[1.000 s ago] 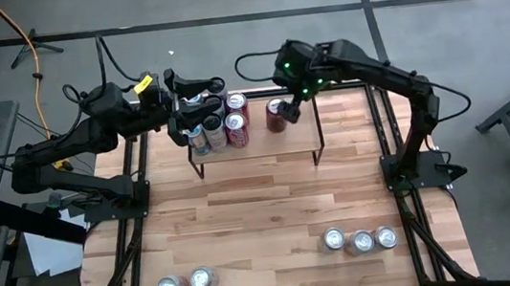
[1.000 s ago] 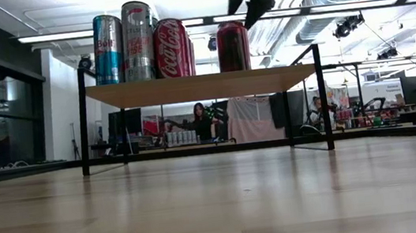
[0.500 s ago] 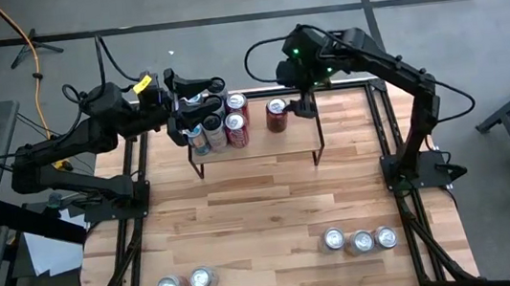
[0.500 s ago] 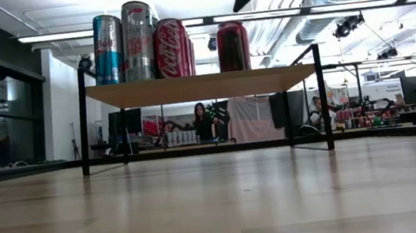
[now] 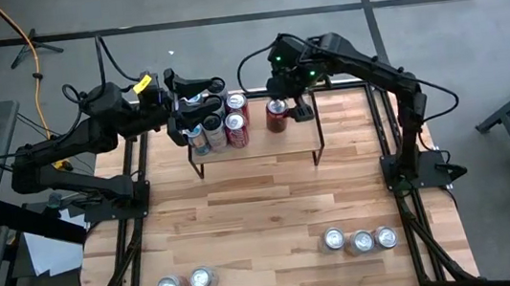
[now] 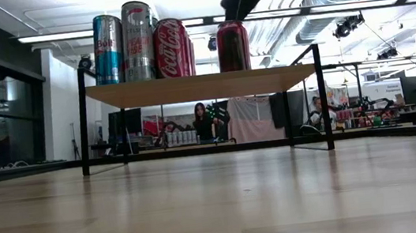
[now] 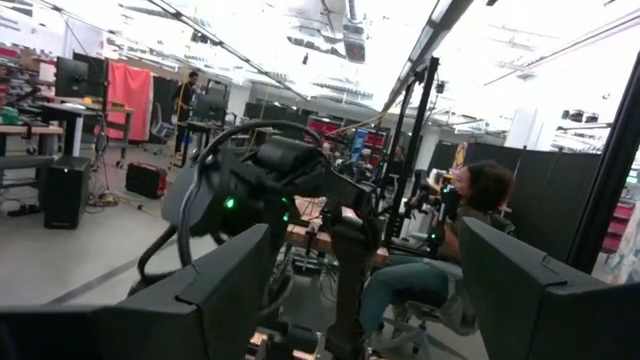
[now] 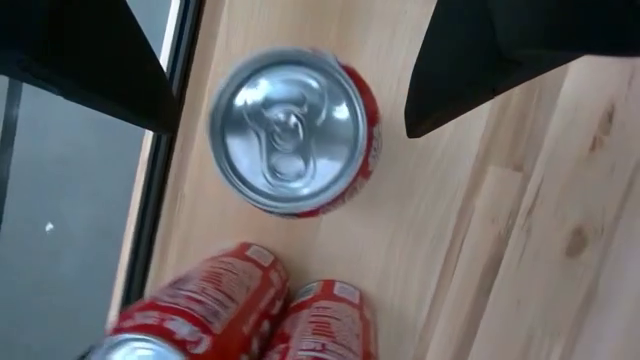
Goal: Place canned beverage on shelf
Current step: Put the red-white soda can aligned with the other red-white soda cans on the shelf
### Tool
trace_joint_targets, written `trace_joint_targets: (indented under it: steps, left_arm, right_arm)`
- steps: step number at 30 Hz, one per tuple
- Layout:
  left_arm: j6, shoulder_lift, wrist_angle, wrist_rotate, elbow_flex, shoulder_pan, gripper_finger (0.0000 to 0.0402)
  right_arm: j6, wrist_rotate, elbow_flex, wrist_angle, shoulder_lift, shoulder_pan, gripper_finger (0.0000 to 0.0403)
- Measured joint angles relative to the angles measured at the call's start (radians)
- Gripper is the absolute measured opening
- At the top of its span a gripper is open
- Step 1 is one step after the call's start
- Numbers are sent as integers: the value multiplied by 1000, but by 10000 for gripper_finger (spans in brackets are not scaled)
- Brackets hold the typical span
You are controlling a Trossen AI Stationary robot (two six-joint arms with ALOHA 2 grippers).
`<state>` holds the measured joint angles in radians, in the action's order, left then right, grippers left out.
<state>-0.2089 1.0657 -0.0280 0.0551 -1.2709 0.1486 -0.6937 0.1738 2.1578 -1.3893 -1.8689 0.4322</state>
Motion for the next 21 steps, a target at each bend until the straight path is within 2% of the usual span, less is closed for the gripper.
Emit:
trace_joint_targets:
  steps: [13, 18, 21]
  left_arm:
    - [0, 0, 6, 0, 0, 0, 262]
    - [0, 0, 7, 0, 0, 0, 262]
    - [1, 0, 7, 0, 0, 0, 262]
  right_arm:
    - [-47, 7, -1, -35, -50, -6, 368]
    - [-36, 5, -1, -24, -50, -12, 338]
    - [24, 3, -1, -21, -50, -12, 311]
